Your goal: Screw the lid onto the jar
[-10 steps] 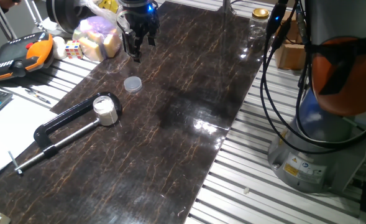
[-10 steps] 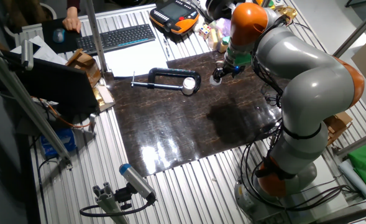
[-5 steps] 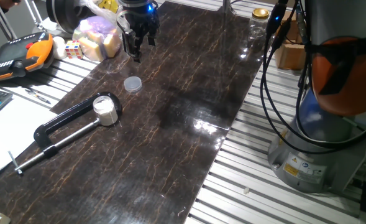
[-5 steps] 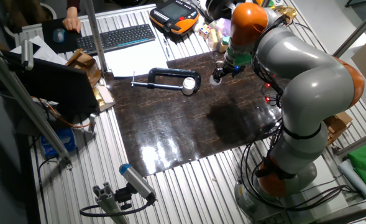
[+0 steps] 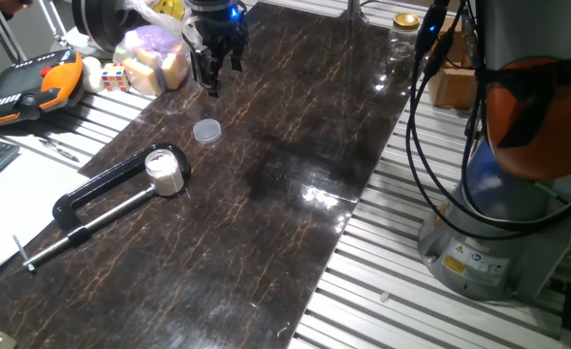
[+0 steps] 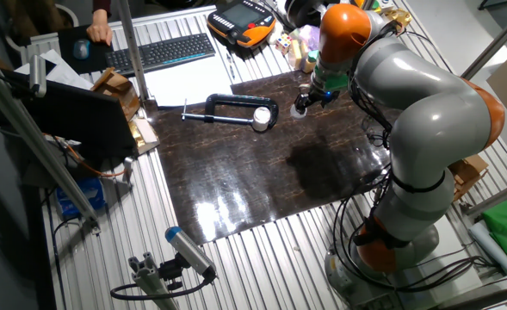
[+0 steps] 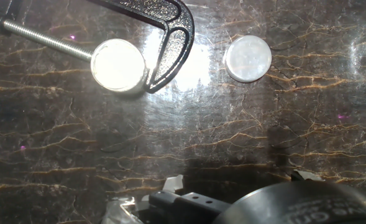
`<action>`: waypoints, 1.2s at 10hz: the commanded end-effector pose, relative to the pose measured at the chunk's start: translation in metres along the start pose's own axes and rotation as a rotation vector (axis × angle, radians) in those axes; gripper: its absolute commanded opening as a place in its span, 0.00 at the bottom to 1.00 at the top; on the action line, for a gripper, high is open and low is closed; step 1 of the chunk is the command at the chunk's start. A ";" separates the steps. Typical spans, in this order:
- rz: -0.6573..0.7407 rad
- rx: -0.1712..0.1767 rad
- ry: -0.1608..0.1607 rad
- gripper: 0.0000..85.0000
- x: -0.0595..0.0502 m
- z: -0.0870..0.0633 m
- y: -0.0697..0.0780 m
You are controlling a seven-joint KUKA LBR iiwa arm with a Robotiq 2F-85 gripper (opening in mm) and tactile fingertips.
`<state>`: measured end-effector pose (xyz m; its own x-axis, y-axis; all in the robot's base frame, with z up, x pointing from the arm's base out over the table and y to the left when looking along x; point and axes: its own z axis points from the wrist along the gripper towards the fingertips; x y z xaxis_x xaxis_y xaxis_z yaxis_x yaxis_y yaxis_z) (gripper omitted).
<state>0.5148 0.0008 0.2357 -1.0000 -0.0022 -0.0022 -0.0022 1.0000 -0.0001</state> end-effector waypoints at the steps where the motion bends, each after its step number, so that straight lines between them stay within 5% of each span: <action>1: 0.064 0.005 -0.028 0.01 0.000 0.000 0.000; 12: 0.079 -0.017 -0.030 0.01 -0.003 0.007 0.004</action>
<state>0.5185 0.0047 0.2279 -0.9966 0.0764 -0.0313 0.0759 0.9970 0.0179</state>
